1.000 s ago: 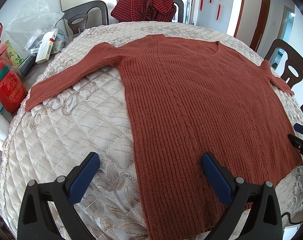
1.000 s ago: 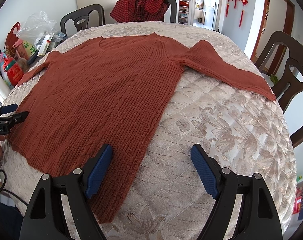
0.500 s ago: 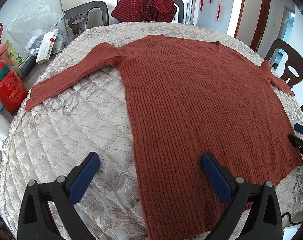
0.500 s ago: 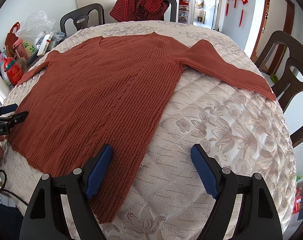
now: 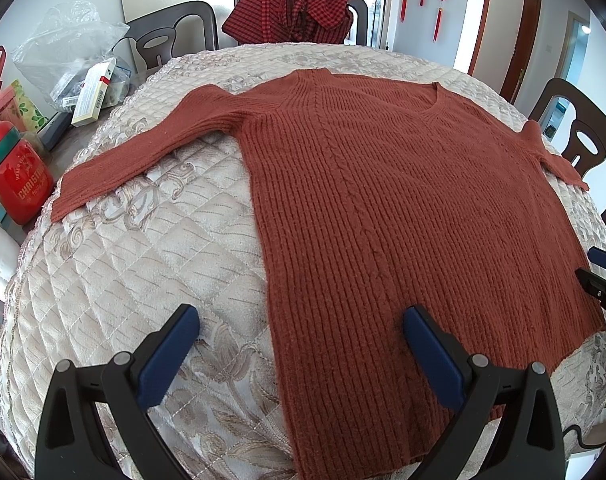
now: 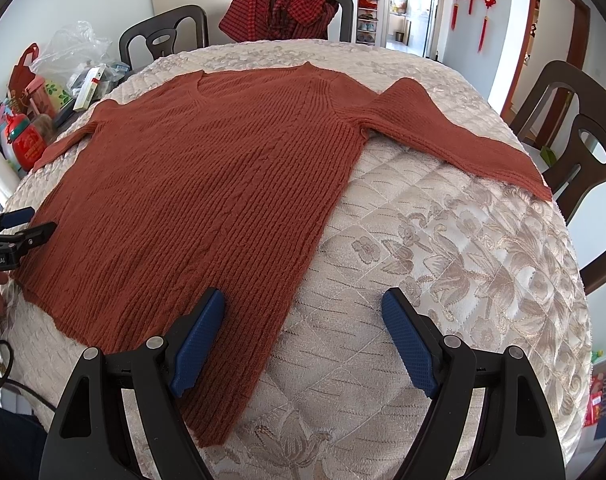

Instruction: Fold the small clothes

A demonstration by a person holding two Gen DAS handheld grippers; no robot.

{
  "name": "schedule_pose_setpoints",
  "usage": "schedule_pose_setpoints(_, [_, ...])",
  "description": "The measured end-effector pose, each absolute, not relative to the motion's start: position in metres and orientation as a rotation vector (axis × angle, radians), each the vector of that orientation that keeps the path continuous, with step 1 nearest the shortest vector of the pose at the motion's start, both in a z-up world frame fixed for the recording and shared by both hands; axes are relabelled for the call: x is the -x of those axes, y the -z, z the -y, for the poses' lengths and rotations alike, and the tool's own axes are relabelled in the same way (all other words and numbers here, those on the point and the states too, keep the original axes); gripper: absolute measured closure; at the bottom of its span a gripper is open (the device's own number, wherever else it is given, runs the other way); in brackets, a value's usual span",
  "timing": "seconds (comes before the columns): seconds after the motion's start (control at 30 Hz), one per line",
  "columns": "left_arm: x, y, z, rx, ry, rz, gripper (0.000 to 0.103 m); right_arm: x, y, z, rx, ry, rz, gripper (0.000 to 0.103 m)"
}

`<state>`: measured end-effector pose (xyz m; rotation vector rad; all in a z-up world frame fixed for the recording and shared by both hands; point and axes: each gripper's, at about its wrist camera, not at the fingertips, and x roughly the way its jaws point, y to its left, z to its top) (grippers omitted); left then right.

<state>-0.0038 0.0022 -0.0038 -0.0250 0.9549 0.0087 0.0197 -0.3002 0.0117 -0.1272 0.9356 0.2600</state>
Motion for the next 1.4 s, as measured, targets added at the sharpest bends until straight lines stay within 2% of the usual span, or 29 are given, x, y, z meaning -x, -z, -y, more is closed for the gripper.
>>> schedule_pose_setpoints(1.4, [0.0030, 0.0011, -0.0002, 0.026, -0.018, -0.955, 0.000, -0.0268, -0.0171, 0.2990, 0.109, -0.242, -0.983, 0.022])
